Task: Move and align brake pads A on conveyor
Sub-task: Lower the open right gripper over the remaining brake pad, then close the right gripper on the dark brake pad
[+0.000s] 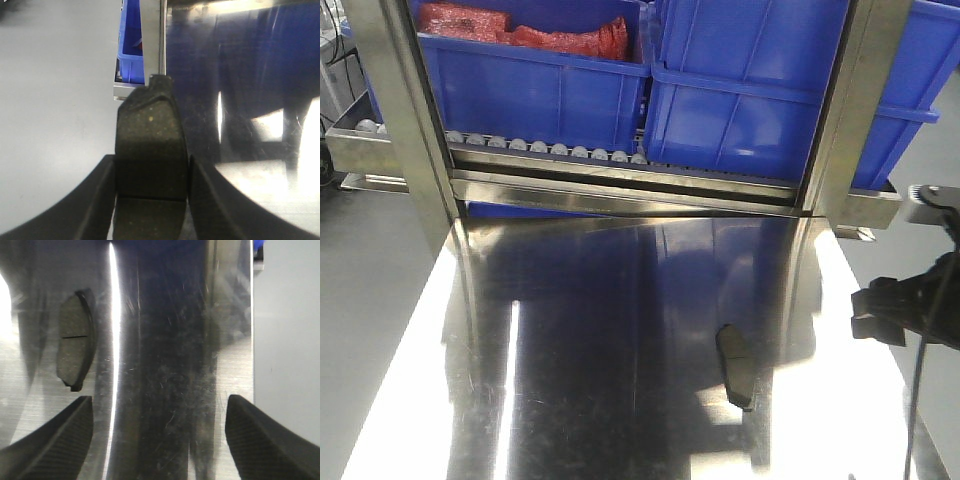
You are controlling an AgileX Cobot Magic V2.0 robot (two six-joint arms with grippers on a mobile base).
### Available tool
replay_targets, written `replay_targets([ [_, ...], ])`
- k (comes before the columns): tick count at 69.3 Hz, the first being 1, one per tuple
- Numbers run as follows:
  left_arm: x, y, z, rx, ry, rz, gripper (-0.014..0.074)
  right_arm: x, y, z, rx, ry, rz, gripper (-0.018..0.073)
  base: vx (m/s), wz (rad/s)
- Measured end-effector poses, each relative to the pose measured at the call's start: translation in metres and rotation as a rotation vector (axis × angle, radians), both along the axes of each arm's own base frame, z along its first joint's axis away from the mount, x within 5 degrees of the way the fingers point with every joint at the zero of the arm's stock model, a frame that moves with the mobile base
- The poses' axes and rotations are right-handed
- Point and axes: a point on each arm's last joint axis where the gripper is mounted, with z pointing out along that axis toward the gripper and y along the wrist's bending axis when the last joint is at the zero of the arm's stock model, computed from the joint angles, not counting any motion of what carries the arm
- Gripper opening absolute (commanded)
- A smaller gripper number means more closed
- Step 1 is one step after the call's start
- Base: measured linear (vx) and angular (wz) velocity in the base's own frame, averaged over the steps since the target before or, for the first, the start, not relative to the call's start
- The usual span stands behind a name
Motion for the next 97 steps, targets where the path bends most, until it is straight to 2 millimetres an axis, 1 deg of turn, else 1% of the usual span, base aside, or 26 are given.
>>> replay_targets([
  [10, 0.0, 0.0, 0.0, 0.0, 0.0, 0.0, -0.0006, 0.021, 0.008, -0.012, -0.016, 0.087, 0.038, 0.0516, 0.0, 0.0],
  [23, 0.0, 0.0, 0.0, 0.001, 0.0, -0.001, -0.0006, 0.045, 0.031, -0.027, -0.047, 0.156, 0.066, 0.0516, 0.0, 0.0],
  [29, 0.0, 0.0, 0.0, 0.001, 0.0, -0.001, -0.0006, 0.054, 0.044, -0.033, -0.057, 0.186, 0.081, 0.0516, 0.0, 0.0],
  [50, 0.0, 0.0, 0.0, 0.001, 0.0, -0.001, -0.0006, 0.081, 0.103, -0.056, -0.082, 0.255, 0.129, 0.0516, 0.0, 0.0],
  [65, 0.0, 0.0, 0.0, 0.001, 0.0, -0.001, -0.0006, 0.091, 0.136, -0.073, -0.121, 0.304, 0.187, 0.0516, 0.0, 0.0],
  [70, 0.0, 0.0, 0.0, 0.001, 0.0, -0.001, -0.0006, 0.093, 0.142, -0.078, -0.132, 0.318, 0.196, 0.0516, 0.0, 0.0],
  [77, 0.0, 0.0, 0.0, 0.001, 0.0, -0.001, -0.0006, 0.095, 0.143, -0.085, -0.15, 0.337, 0.189, 0.0516, 0.0, 0.0],
  [97, 0.0, 0.0, 0.0, 0.001, 0.0, -0.001, -0.0006, 0.098, 0.136, -0.088, -0.201, 0.341, 0.171, 0.0516, 0.0, 0.0],
])
